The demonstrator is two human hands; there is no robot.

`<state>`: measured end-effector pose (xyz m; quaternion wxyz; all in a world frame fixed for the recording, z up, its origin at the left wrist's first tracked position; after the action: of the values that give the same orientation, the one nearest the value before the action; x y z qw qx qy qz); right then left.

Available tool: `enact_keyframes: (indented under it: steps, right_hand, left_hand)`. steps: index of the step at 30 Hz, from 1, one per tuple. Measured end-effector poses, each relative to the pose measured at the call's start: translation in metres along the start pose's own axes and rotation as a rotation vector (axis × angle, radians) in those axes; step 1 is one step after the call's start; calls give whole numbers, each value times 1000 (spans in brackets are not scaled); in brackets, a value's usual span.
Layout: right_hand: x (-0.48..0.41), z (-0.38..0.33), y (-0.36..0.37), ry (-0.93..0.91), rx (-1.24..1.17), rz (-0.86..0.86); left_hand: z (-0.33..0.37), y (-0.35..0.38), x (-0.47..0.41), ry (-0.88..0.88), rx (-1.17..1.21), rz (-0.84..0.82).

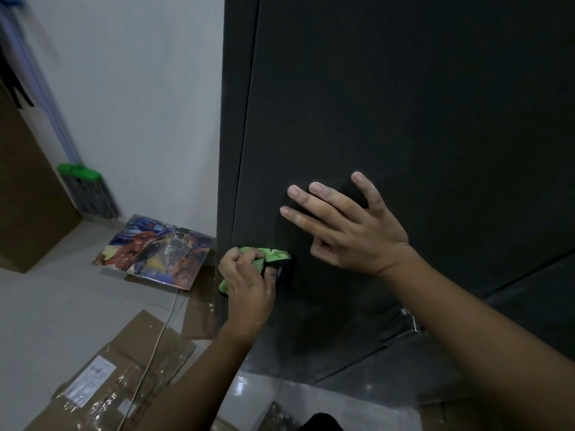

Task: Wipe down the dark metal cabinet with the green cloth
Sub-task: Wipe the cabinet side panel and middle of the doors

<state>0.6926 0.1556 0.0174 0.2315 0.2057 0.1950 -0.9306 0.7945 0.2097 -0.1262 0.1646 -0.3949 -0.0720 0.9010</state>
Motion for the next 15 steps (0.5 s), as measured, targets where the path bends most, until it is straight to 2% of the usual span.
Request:
enact_keyframes:
  steps: [2,5,8,10,13,15]
  right_hand:
    - [-1,1,-1,4,0,-7]
    - [0,3,-2,6,-10,-15]
    - [2,3,-2,5,-17,-29]
    - [3,3,-2,-7,-26,-37]
    - [6,0,-1,9,-78,-58]
    - [16,-7,1,27,-131,-95]
  left_hand:
    - [8,18,13,64,18,-64]
    - [15,39,38,256,-15,-157]
    - [-11,40,50,236,-28,-166]
    - [-37,35,51,114,-25,-80]
    - [-53,19,48,-73,27,194]
    - [-62,12,47,-259,64,386]
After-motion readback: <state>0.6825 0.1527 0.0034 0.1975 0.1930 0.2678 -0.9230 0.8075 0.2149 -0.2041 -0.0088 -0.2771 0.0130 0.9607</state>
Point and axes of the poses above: each hand's wrist, its own x-axis away from the middle knuckle, its own y-axis out of the palm, z = x × y, the point moved 9 cm from there along -x, towards the middle knuckle, and after that the axes turned 12 degrees about z, right-handed, at the moved point
